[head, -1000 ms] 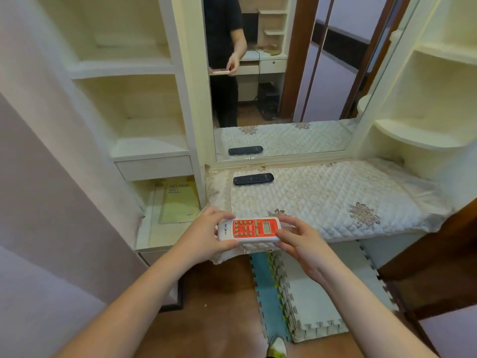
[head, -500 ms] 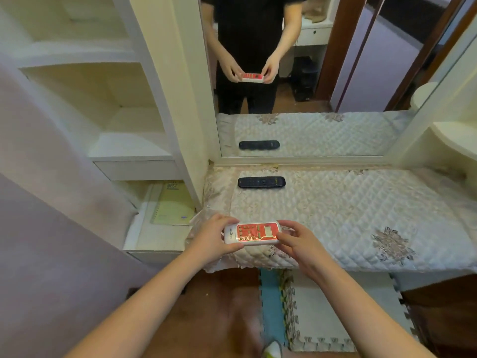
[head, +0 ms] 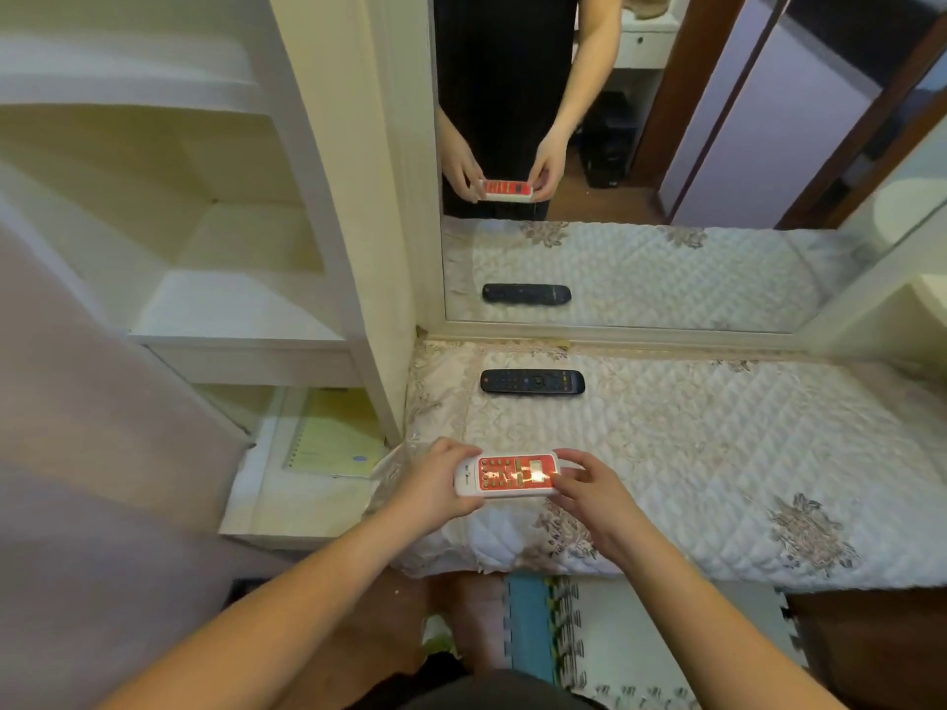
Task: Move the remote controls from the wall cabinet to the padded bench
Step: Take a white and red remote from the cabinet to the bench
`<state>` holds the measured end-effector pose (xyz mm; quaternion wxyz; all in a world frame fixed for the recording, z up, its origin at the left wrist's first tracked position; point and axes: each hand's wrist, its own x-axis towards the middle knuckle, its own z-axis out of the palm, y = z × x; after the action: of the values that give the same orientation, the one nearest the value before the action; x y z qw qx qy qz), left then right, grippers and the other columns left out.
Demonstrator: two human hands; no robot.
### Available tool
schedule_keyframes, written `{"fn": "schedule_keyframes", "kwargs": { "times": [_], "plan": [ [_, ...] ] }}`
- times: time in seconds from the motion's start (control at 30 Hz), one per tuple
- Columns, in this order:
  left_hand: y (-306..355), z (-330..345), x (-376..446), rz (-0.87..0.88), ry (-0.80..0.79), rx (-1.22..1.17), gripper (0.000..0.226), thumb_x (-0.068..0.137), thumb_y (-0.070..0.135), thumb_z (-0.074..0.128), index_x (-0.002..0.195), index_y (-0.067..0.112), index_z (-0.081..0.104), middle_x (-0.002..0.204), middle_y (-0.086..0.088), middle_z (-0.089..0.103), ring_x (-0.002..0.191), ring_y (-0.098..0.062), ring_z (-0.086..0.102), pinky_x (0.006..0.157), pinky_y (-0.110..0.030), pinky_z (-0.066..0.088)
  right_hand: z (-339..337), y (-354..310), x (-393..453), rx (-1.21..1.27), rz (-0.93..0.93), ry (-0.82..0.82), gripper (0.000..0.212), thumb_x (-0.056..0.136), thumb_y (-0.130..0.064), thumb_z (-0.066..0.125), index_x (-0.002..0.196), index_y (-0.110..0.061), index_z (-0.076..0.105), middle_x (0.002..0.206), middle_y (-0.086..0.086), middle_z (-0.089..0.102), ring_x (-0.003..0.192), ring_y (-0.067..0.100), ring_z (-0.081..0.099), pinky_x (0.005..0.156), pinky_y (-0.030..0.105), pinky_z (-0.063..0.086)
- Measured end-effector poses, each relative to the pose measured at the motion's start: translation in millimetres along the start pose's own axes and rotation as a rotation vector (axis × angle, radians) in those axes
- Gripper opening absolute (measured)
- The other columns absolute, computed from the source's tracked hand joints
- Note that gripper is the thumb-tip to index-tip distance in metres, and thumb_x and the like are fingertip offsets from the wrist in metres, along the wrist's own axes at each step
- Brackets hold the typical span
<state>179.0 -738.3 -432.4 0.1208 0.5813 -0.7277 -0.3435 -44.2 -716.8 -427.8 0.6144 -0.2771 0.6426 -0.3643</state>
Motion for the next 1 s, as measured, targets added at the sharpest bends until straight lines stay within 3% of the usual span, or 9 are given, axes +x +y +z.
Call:
{"fn": "schedule_keyframes", "kwargs": {
  "times": [0.13,0.27,0.4,0.63,0.73,0.9,1.0],
  "plan": [
    [-19,-7,26,0.044,-0.068,0.044,0.068,0.075,0.03,0.077,0.136,0.023,0.049,0.126,0.003,0.048,0.109,-0.015,0.056,0.087,-0.015,0.038,10,-2,19,-0.027,0.013,0.054,0.029,0.09,-0.001,0.057,0.117,-0.011,0.058,0.106,0.017,0.066,0.097,0.028,0.067,0.081,0.032,0.057],
    [-24,-9,47,0.065,-0.132,0.005,0.069,0.075,0.024,0.077,0.137,0.018,0.048,0.127,-0.002,0.046,0.111,-0.016,0.054,0.096,-0.018,0.039,14,-7,26,-0.022,0.021,0.1,0.026,0.092,-0.002,0.055,0.115,-0.013,0.058,0.104,0.015,0.067,0.096,0.025,0.068,0.078,0.029,0.056],
    [-26,-7,65,0.087,-0.146,-0.003,0.07,0.074,0.025,0.079,0.137,0.015,0.049,0.127,-0.003,0.047,0.11,-0.014,0.053,0.091,-0.012,0.035,13,-7,35,-0.017,0.03,0.155,0.026,0.093,-0.002,0.052,0.116,-0.014,0.058,0.103,0.015,0.067,0.094,0.025,0.067,0.075,0.027,0.056],
    [-22,9,88,0.058,-0.132,-0.053,0.077,0.073,0.021,0.08,0.139,0.005,0.044,0.126,-0.008,0.049,0.114,-0.021,0.054,0.098,-0.026,0.041,0,-6,60,-0.051,0.062,0.205,0.026,0.095,-0.01,0.048,0.12,-0.014,0.056,0.106,0.012,0.068,0.093,0.021,0.066,0.075,0.027,0.053],
    [-18,17,99,0.046,-0.11,-0.057,0.071,0.071,0.022,0.081,0.133,0.006,0.05,0.121,-0.008,0.05,0.11,-0.022,0.054,0.097,-0.03,0.044,-7,-8,72,-0.132,0.075,0.207,0.029,0.096,-0.019,0.049,0.125,-0.018,0.051,0.114,0.005,0.063,0.094,0.021,0.059,0.073,0.031,0.047],
    [-14,28,118,0.018,-0.08,-0.055,0.064,0.068,0.02,0.082,0.125,0.009,0.056,0.117,-0.008,0.049,0.107,-0.02,0.053,0.095,-0.028,0.044,-20,-16,95,-0.236,0.077,0.169,0.034,0.094,-0.023,0.054,0.127,-0.016,0.053,0.119,0.003,0.062,0.103,0.018,0.058,0.076,0.028,0.045],
    [-10,34,129,-0.026,-0.084,-0.004,0.067,0.069,0.02,0.081,0.129,0.01,0.054,0.121,-0.009,0.047,0.109,-0.021,0.052,0.097,-0.024,0.038,-29,-16,109,-0.288,0.115,0.138,0.037,0.092,-0.021,0.052,0.129,-0.015,0.055,0.124,0.005,0.062,0.11,0.02,0.058,0.09,0.033,0.048]
  ]
}}
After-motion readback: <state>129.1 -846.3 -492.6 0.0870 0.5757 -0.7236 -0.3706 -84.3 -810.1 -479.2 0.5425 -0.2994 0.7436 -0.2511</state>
